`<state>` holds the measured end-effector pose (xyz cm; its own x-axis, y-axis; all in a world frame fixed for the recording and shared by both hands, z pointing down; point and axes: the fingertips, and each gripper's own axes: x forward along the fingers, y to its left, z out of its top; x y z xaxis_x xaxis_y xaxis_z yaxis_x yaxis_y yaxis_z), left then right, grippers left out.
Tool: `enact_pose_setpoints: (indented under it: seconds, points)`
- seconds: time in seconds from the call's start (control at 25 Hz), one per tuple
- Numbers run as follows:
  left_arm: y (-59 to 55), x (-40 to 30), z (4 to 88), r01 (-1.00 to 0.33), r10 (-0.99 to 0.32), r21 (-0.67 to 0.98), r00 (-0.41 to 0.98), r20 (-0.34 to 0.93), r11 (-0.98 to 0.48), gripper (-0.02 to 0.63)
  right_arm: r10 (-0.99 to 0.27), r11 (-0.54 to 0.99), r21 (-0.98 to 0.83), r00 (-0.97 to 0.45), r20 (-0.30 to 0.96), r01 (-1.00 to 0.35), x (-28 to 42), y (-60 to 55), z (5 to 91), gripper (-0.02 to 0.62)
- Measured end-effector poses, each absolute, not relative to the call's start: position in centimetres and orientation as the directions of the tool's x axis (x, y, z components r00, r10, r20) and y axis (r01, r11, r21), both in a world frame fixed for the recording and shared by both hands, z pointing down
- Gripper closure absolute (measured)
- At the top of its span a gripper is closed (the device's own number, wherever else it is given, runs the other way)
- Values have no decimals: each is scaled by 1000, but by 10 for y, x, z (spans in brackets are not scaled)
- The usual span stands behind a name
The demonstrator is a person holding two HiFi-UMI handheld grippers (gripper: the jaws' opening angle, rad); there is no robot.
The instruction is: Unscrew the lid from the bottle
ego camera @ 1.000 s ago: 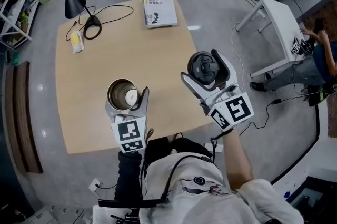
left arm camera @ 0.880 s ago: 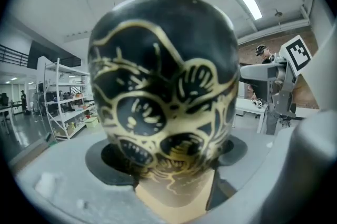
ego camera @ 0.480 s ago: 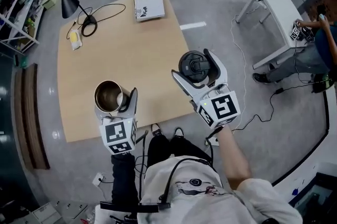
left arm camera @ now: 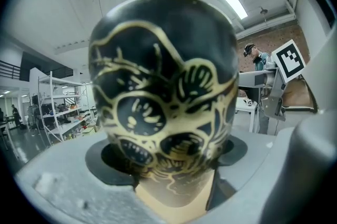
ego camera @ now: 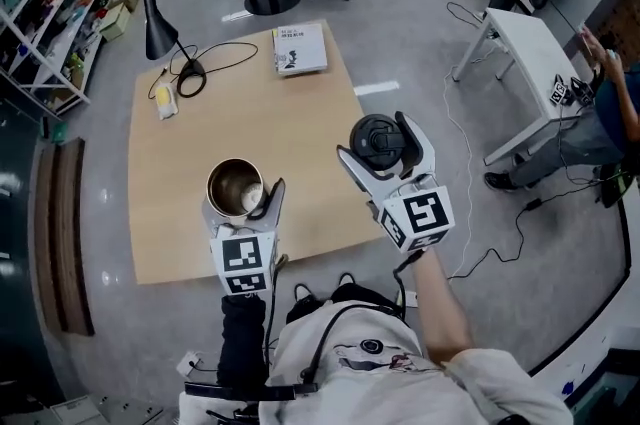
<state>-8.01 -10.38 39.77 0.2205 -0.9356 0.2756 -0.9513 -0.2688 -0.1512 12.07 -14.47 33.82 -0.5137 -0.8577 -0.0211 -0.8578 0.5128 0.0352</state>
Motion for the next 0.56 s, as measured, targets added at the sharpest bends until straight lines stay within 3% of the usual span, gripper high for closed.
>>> enact_pose_setpoints:
  seconds: [0.24, 0.56]
  points:
    - [-104, -91, 398, -955, -938, -145, 215, 274, -261, 195, -847, 531, -30, -530, -21, -847, 109, -147, 337, 115]
    - [-105, -89, 390, -950, -939, -155, 227, 257, -272, 196, -855, 518, 20, -519, -29, -855, 109, -146, 330, 115]
